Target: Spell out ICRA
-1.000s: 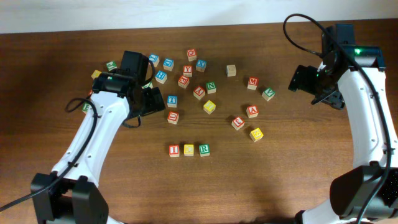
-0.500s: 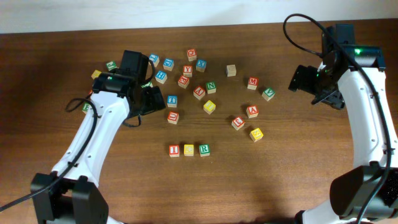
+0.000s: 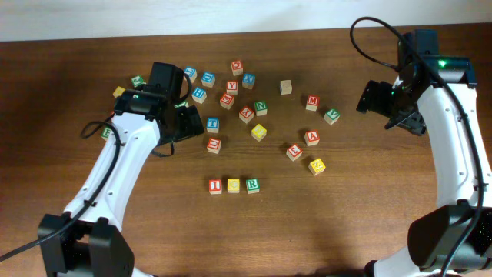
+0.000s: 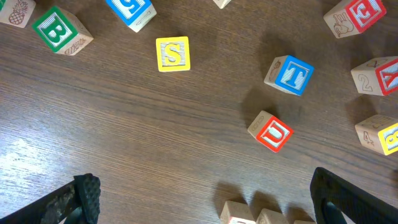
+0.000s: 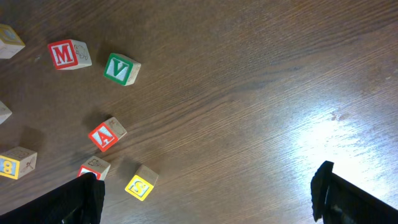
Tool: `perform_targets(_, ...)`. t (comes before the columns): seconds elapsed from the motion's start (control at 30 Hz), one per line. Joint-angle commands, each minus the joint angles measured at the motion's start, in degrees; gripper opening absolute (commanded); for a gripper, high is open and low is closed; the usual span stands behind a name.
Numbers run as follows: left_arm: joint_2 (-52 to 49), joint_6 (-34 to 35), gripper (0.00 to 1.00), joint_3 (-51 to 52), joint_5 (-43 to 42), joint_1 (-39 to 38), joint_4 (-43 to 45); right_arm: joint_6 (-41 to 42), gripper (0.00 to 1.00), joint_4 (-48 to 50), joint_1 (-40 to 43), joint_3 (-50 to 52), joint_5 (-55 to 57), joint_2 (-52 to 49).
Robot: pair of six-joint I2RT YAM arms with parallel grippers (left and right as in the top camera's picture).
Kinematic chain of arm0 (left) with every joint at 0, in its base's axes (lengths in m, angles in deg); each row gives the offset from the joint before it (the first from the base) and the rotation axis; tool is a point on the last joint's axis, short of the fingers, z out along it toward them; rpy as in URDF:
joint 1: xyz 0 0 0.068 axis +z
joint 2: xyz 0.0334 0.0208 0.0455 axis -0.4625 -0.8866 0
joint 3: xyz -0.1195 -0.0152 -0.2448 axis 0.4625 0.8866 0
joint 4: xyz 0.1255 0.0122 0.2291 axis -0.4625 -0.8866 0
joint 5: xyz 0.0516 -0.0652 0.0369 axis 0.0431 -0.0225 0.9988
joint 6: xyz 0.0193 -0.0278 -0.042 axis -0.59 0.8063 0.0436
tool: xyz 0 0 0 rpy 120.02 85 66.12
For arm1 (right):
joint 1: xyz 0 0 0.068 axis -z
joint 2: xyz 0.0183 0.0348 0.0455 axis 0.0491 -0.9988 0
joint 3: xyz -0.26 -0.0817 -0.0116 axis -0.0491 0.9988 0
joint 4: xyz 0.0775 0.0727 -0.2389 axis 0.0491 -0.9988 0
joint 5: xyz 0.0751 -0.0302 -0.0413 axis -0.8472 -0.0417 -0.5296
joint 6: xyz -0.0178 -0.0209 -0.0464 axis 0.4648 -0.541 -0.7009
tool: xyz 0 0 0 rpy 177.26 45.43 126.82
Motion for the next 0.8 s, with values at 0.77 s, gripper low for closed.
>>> perform_targets(0.77, 0.55, 0.70, 0.99, -0.61, 1.68, -0.07, 0.07, -7.78, 0.99, 11.08, -8.33, -0.42, -16.15, -3.15)
